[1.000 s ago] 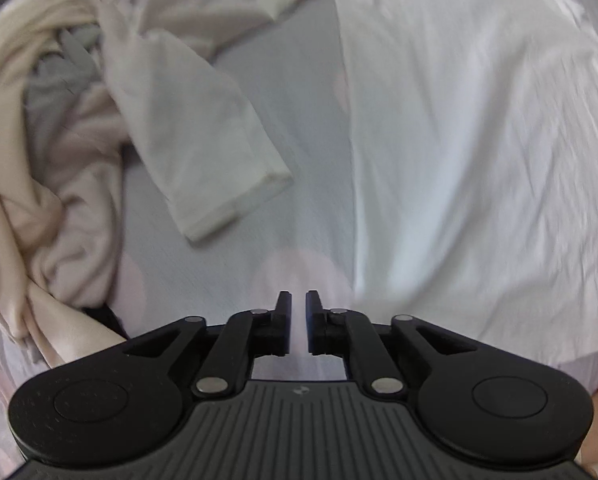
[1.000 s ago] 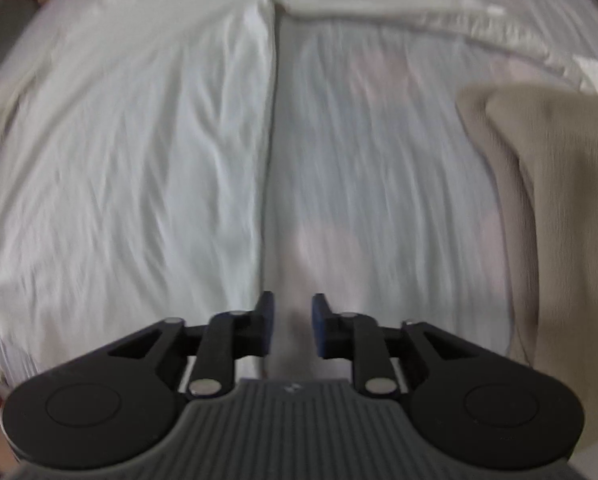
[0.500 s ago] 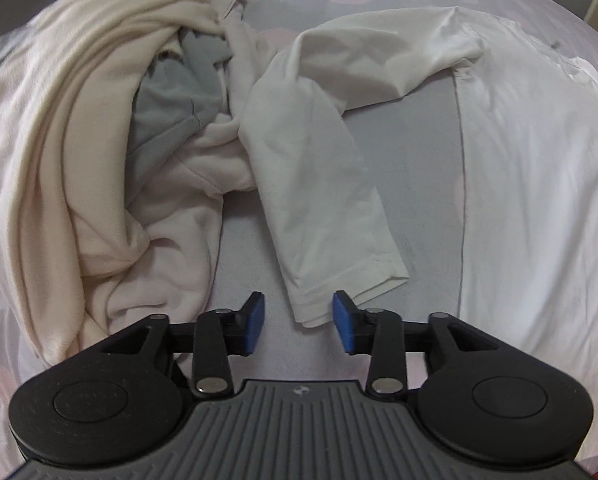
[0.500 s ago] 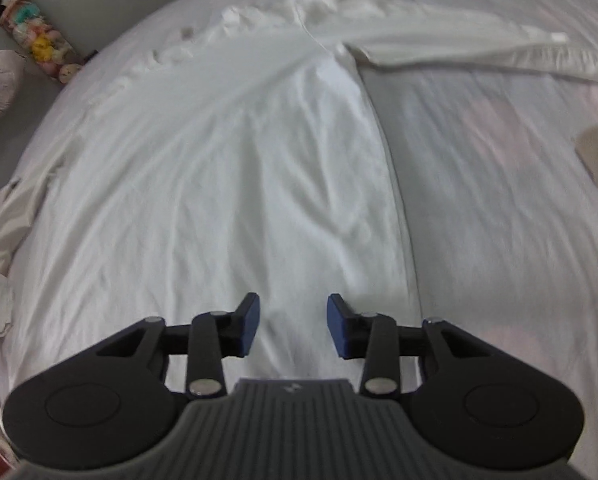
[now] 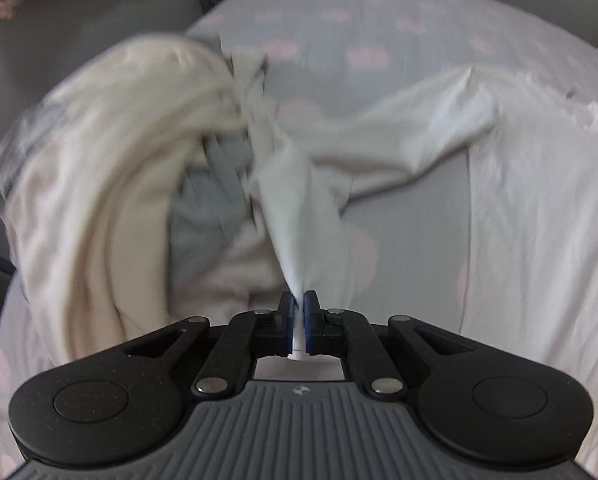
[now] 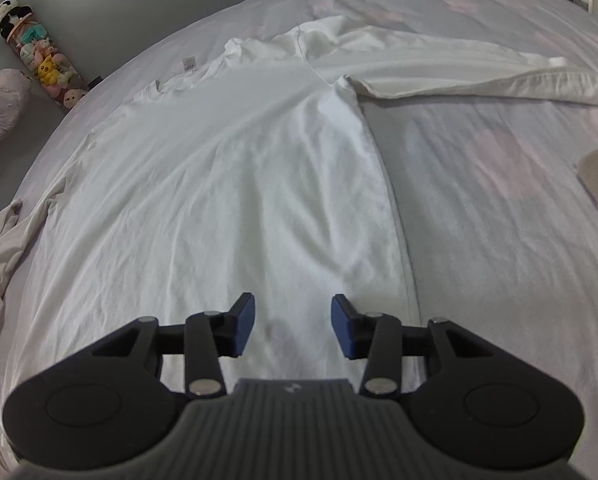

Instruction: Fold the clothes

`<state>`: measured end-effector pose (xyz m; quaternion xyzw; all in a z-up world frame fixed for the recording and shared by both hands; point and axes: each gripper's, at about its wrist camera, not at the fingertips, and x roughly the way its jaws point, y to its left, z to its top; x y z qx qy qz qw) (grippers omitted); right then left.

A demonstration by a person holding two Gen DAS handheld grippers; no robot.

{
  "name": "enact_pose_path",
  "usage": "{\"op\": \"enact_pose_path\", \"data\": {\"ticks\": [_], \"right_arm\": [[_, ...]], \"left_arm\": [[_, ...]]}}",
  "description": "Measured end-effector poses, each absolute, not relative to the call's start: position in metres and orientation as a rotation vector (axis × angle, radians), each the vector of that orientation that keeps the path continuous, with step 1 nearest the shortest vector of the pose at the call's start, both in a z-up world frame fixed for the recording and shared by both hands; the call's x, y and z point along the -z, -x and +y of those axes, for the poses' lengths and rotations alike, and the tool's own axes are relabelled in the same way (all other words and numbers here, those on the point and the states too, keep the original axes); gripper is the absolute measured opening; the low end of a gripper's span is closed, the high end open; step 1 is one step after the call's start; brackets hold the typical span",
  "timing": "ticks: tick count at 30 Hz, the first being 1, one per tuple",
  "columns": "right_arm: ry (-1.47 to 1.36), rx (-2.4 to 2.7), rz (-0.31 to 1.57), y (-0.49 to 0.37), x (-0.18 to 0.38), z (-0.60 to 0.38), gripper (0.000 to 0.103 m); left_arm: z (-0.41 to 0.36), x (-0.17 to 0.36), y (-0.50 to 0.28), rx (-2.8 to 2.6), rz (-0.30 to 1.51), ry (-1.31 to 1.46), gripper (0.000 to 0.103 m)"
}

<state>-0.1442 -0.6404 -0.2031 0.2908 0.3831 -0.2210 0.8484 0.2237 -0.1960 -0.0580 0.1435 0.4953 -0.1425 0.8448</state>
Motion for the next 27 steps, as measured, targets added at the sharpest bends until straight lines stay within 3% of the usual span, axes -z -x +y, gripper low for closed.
{"op": "enact_pose_path", "data": {"ticks": [3,12,18,27], "right_arm": [[-0.616,0.458,0.793,0.144,0.202,-0.641,0.053],[-0.642,0.438,0.752,0.148,0.204,-0.646,0.053],[-0.670,0.422,0.737,0.147,0.208,-0.650,0.053],[-0.649,0.513,0.665,0.152,0.205,-0.658,0.053]], "left_arm": [[-0.204,0.013,-0.231,0.308,0.962,-0.306,0.003],[-0.265,-0.115,-0.262,0.309,0.741,-0.352,0.001],[-0.324,-0.198,-0.277,0.357,0.627,-0.242,0.001],[-0.477,-0.233,-0.239,0.698,0.626,-0.204,0.000]]}}
